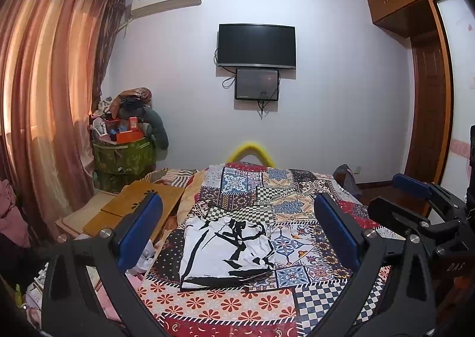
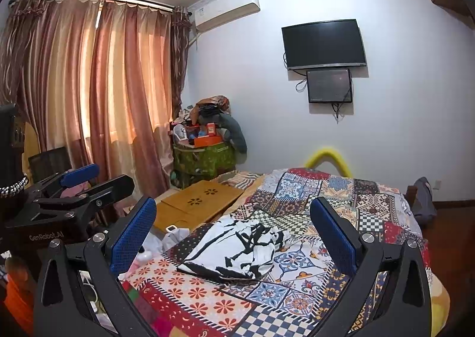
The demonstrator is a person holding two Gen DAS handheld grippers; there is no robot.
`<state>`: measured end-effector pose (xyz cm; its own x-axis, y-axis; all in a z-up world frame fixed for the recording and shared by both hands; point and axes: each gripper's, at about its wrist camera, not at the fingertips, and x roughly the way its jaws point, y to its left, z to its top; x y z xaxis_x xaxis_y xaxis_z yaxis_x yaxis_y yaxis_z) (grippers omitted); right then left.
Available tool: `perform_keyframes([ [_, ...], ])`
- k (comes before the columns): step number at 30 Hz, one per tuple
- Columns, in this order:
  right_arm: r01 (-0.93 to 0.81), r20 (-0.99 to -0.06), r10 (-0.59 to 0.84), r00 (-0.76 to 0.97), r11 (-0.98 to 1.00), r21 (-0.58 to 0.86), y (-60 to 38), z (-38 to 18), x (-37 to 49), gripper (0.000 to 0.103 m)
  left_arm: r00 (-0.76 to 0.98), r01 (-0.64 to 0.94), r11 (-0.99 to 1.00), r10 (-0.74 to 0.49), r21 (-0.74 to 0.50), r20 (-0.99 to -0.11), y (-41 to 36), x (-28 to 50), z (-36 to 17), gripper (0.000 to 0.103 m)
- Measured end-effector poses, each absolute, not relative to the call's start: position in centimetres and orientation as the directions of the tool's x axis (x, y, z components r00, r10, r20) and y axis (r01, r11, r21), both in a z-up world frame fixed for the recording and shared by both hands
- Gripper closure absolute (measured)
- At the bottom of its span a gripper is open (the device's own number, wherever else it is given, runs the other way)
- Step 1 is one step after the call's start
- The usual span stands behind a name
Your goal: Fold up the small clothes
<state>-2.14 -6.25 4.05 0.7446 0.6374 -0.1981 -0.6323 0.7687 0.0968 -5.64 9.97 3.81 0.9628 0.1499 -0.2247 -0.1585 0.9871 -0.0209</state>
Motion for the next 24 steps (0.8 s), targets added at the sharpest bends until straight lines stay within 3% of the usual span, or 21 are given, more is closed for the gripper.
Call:
perform_keyframes([
  [24, -0.618, -0.201, 0.624, 0.755, 0.78, 0.103, -6.31, 3.91, -1.75, 0.0, 0.96, -0.129, 0.991, 0.121, -0.017, -0.251, 9.95, -5.48, 3.63, 0.0],
])
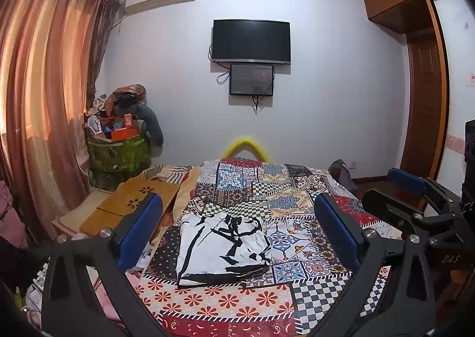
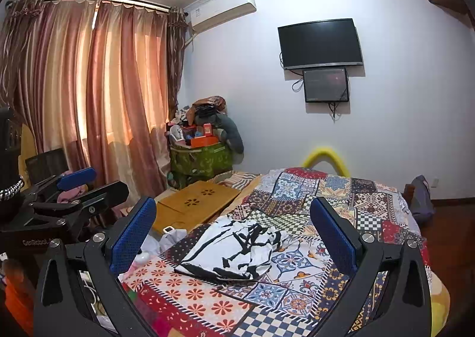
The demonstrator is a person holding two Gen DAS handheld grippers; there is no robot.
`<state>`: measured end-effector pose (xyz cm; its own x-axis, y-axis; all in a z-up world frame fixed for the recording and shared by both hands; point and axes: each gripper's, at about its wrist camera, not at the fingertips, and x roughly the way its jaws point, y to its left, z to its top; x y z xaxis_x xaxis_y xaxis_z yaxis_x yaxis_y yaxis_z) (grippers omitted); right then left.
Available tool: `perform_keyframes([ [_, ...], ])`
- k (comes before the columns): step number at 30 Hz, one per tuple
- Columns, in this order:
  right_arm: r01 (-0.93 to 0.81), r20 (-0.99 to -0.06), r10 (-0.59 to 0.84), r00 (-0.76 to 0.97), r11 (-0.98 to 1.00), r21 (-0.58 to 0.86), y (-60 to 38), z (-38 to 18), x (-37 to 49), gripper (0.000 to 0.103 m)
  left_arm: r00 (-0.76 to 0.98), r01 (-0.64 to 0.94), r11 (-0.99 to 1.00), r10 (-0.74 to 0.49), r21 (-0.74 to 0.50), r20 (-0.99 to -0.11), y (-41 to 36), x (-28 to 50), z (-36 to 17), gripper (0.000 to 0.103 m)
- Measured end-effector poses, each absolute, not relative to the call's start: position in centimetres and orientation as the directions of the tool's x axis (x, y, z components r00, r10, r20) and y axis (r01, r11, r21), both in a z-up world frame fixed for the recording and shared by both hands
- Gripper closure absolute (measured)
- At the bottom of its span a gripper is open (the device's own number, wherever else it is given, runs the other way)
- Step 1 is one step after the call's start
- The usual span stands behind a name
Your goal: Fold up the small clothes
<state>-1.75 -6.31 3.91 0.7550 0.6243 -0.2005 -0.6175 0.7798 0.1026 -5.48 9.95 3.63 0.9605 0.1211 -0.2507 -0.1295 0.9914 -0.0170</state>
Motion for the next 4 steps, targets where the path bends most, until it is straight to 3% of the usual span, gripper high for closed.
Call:
perform_keyframes([
  [4, -0.617, -0.205, 0.624, 0.754, 0.78, 0.102, -6.24, 3.82, -1.73, 0.0, 0.959, -0.132, 0.991, 0.123, -0.016, -0.256, 9.93, -5.26, 3.49, 0.0],
])
